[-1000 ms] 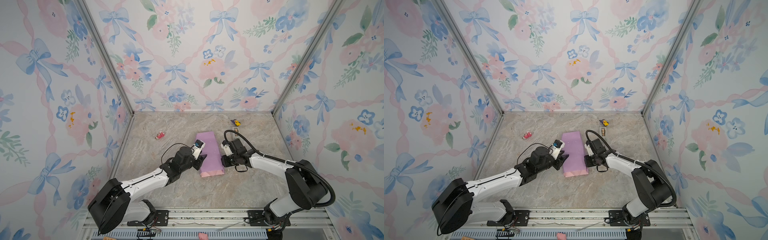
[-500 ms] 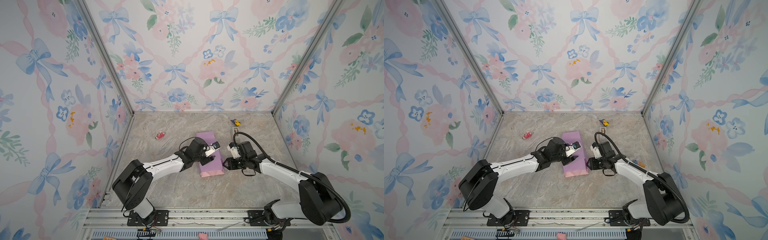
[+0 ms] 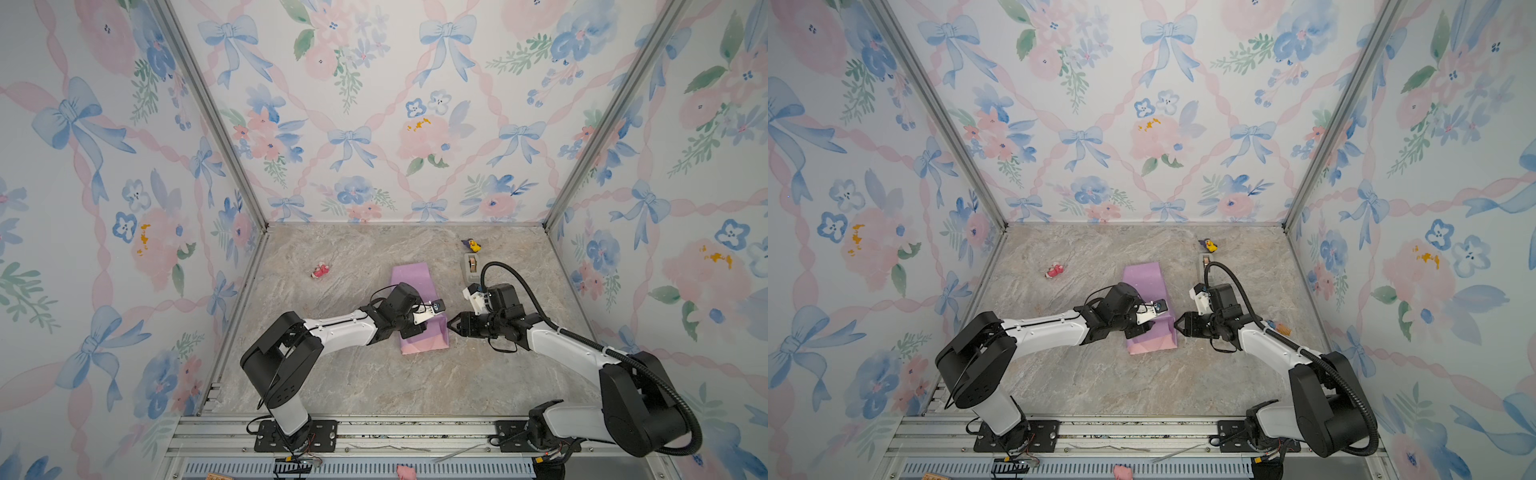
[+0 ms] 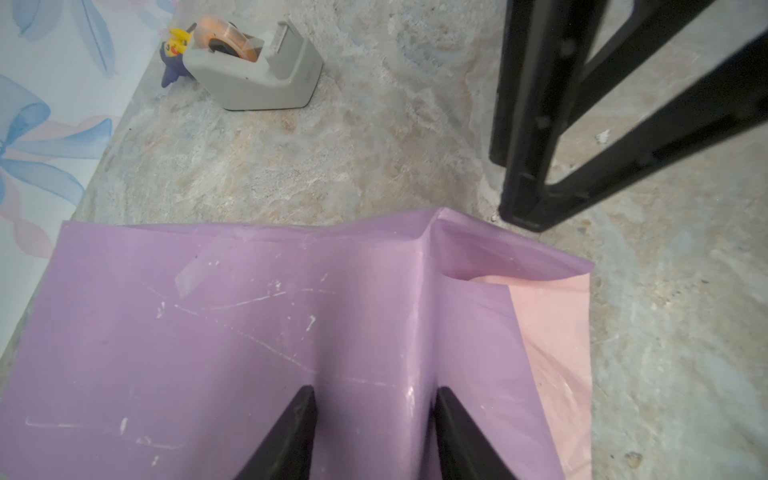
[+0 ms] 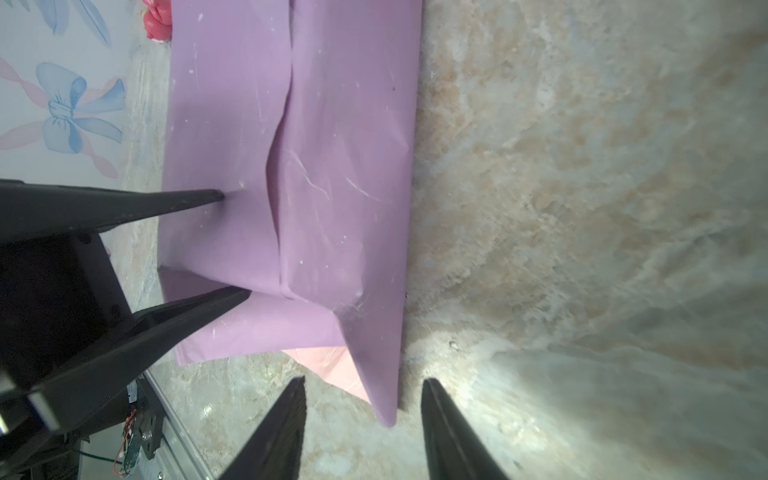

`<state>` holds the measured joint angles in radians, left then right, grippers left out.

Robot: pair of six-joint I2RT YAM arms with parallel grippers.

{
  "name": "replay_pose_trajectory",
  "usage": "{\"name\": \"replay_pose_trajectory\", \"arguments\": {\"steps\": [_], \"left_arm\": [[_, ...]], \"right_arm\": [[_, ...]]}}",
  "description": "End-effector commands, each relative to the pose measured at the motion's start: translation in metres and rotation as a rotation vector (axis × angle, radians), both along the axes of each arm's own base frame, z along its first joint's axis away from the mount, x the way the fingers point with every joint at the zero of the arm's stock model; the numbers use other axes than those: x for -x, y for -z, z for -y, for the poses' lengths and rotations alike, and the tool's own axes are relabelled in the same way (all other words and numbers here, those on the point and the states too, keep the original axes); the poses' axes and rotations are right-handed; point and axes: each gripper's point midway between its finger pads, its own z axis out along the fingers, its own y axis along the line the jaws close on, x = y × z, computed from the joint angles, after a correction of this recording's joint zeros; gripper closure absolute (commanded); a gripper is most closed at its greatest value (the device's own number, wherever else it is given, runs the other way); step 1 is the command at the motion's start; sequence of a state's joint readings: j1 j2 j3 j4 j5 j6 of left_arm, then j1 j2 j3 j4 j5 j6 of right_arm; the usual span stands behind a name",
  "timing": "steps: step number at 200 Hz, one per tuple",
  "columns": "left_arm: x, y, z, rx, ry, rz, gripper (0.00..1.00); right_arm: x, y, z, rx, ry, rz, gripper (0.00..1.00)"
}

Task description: Wrap the gift box in paper

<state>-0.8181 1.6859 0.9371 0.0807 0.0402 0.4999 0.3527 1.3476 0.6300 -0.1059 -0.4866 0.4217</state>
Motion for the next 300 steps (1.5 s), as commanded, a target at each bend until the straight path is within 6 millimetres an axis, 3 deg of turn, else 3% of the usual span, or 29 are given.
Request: {"name": "replay_pose_trajectory", "arguments": {"steps": [1, 46, 97, 128, 215, 300], "left_arm": [[0.0, 0.024, -0.01, -0.096, -0.018, -0.01, 0.55], [0.0, 0.033, -0.013, -0.154, -0.026, 0.024, 0.58], [0.001, 0.035, -0.014, -0.163, -0.034, 0.05, 0.6], [0.002, 0.033, -0.013, -0.152, -0.031, 0.058, 0.6], [0.005, 0.03, -0.008, -0.118, -0.019, 0.061, 0.6], [0.004, 0.029, -0.009, -0.108, -0.025, 0.066, 0.6]], "right_arm": [[-0.004, 0.004, -0.003, -0.031, 0.035, -0.007, 0.53], [-0.009, 0.012, -0.005, -0.024, 0.063, -0.007, 0.55], [-0.001, 0.015, -0.029, -0.041, 0.003, 0.011, 0.63], [-0.001, 0.015, -0.043, -0.055, -0.009, 0.034, 0.63], [-0.006, 0.032, -0.054, -0.036, -0.003, 0.047, 0.64], [-0.02, 0.031, -0.068, -0.103, 0.005, 0.095, 0.63]]}}
